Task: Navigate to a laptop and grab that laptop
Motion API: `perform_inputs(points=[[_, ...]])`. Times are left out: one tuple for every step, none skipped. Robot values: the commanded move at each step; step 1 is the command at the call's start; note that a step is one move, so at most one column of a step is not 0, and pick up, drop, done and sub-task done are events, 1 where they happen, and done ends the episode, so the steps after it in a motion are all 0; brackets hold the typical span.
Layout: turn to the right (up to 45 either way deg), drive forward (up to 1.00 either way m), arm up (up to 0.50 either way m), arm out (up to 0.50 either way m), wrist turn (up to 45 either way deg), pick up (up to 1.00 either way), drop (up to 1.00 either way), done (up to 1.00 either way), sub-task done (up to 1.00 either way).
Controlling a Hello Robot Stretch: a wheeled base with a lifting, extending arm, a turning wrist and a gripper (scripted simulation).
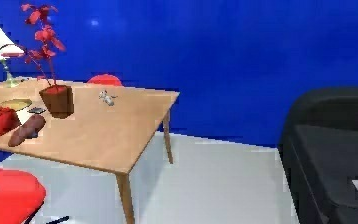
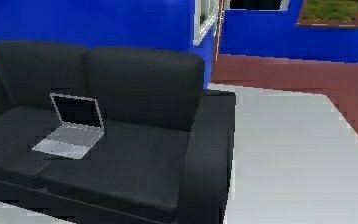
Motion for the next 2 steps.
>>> perform_inputs(points=[[-30.0,0.0,0.0,0.0,0.0,0.0,0.0,0.0,0.0],[45.0,0.0,0.0,0.0,0.0,0.0,0.0,0.0,0.0]])
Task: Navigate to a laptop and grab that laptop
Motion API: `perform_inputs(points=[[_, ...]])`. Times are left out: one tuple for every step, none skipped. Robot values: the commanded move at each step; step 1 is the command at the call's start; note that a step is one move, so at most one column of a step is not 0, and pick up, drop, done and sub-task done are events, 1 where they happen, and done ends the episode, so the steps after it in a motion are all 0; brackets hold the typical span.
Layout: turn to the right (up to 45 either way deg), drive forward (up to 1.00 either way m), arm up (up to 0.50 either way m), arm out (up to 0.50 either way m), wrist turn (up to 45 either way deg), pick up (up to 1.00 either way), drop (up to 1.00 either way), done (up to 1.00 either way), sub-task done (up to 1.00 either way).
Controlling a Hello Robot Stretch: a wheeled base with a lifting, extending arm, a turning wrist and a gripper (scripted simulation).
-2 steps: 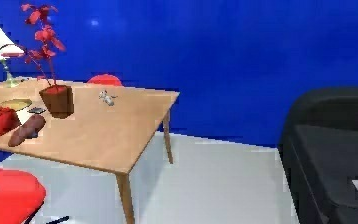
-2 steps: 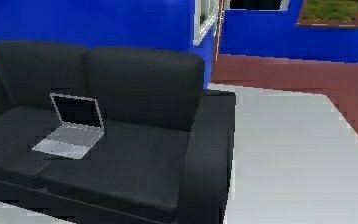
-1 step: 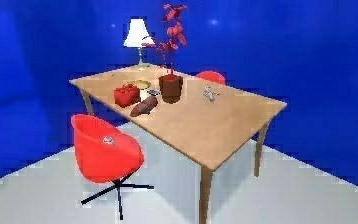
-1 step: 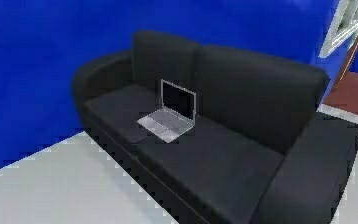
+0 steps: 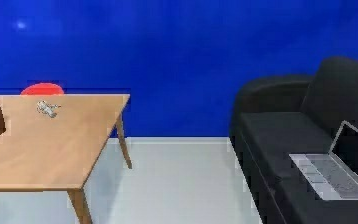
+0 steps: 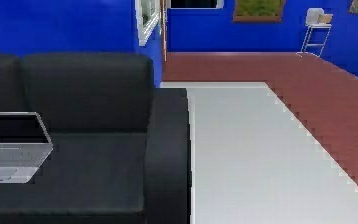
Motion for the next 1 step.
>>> perform_inputs(points=[[30.0,0.0,0.0,0.0,0.0,0.0,0.0,0.0,0.0]])
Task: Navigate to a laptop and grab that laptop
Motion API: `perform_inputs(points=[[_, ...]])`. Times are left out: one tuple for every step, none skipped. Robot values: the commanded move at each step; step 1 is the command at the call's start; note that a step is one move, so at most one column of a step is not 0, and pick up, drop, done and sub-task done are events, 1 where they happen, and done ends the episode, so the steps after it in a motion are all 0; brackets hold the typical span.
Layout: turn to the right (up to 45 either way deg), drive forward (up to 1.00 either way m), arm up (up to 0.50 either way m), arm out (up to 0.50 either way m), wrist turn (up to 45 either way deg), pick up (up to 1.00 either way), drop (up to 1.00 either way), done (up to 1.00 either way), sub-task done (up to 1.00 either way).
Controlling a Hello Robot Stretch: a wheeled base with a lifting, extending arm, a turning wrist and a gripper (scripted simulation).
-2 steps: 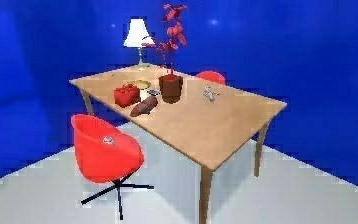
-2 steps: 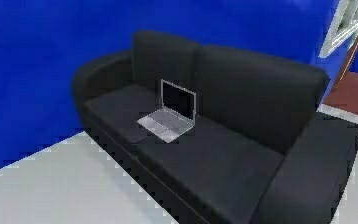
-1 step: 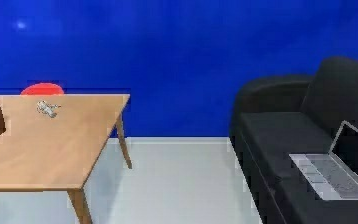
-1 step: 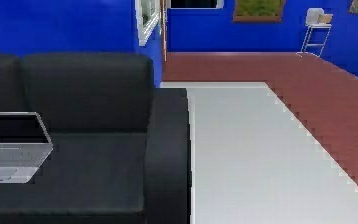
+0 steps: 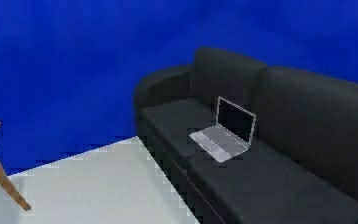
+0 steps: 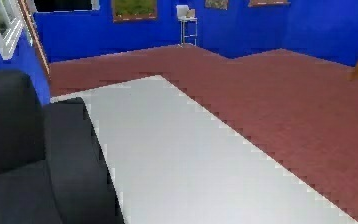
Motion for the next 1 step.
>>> perform_inputs(points=[[0.0,0.55,0.0,0.0,0.0,0.0,0.0,0.0,0.0]])
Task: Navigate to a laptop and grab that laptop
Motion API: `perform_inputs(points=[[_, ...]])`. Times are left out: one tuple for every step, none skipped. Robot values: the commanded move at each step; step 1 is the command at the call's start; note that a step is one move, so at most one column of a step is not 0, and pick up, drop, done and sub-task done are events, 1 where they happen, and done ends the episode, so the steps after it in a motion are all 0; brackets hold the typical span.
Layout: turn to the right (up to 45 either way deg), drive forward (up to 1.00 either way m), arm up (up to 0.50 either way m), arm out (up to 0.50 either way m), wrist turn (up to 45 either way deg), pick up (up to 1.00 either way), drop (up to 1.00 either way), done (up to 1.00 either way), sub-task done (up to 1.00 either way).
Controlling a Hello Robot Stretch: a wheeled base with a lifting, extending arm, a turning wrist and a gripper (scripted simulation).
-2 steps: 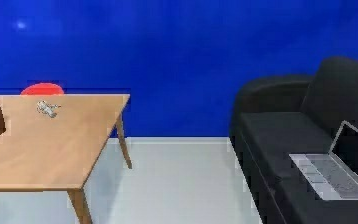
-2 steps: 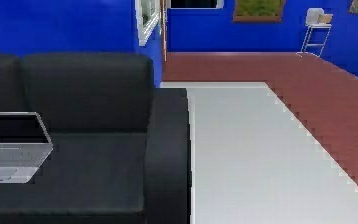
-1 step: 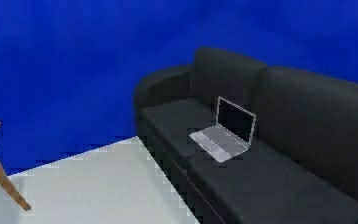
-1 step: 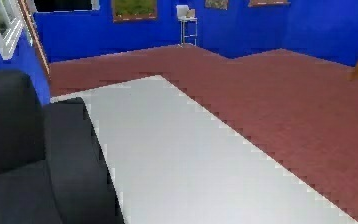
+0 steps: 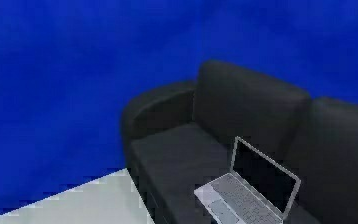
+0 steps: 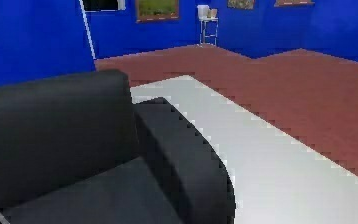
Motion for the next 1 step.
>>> perform_inputs(points=[[-45.0,0.0,0.0,0.0,0.0,0.0,0.0,0.0,0.0]])
